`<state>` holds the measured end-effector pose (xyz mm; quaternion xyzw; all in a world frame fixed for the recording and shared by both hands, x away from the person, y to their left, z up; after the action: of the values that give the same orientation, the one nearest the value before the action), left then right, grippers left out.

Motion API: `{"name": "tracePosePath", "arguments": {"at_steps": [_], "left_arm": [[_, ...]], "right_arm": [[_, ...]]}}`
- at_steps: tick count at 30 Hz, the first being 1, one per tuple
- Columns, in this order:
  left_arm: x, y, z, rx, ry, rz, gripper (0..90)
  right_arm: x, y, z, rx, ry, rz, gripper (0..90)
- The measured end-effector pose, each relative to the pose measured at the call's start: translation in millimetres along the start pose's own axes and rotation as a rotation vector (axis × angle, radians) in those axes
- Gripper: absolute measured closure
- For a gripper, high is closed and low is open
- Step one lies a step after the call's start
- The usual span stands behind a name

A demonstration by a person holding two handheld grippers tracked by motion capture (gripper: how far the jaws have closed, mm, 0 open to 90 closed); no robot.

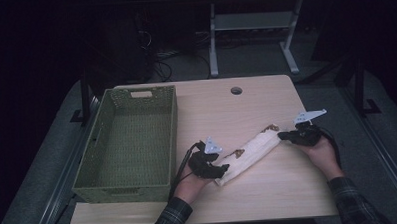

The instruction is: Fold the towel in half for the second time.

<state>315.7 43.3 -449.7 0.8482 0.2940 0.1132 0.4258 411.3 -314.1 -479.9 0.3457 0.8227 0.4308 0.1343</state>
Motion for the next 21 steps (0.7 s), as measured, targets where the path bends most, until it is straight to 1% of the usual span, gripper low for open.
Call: {"name": "tracePosePath", "arguments": {"at_steps": [2,4,8,10,12,13,14,15,16,18,21], "left_arm": [[0.2,-0.2,0.5,0.004,-0.003,0.001,45.7],[0.3,-0.4,1.0,0.006,-0.003,0.002,45.6],[0.1,-0.5,0.9,0.006,-0.003,-0.001,45.6],[0.4,-0.7,1.0,0.004,-0.002,-0.006,45.7],[1.5,-0.9,1.2,0.004,0.001,-0.003,45.7],[1.3,-1.1,1.5,0.001,0.002,-0.008,45.7],[1.4,-1.0,1.4,0.004,0.002,-0.007,45.7],[1.4,-0.9,1.5,0.003,0.002,-0.007,45.8],[1.4,-1.0,1.6,-0.001,0.002,-0.008,45.9],[2.1,-0.8,1.5,0.003,0.001,-0.009,47.1],[3.8,0.0,1.9,-0.005,0.01,-0.011,53.7]], "right_arm": [[-3.8,2.1,4.7,-0.013,0.007,0.023,89.6],[-6.2,5.6,10.1,-0.017,0.01,0.022,89.6],[-6.5,14.6,22.2,-0.017,0.018,0.013,89.6],[-5.9,19.0,27.9,-0.015,0.027,0.022,89.6],[-6.5,22.7,34.4,-0.023,0.038,0.026,89.6],[-6.9,24.2,37.3,-0.027,0.044,0.029,89.6],[-7.1,25.4,39.5,-0.031,0.048,0.035,89.6],[-7.9,26.1,41.0,-0.034,0.052,0.032,89.3],[-7.2,26.9,40.4,-0.027,0.046,0.037,88.5],[-6.1,26.1,35.7,-0.05,0.032,0.023,76.8],[-4.7,25.5,22.1,-0.063,0.019,0.028,68.6]]}}
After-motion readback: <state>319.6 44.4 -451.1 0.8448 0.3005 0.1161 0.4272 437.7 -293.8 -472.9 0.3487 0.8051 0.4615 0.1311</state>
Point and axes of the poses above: each handheld gripper's, and its own axes: z roughly forward along the jaws, y roughly out of its top, x roughly to its left, the point moved 1 cm from there along z, roughly forward along the jaws, and after that the axes turned 7 degrees about -x, right-handed, at the moved point
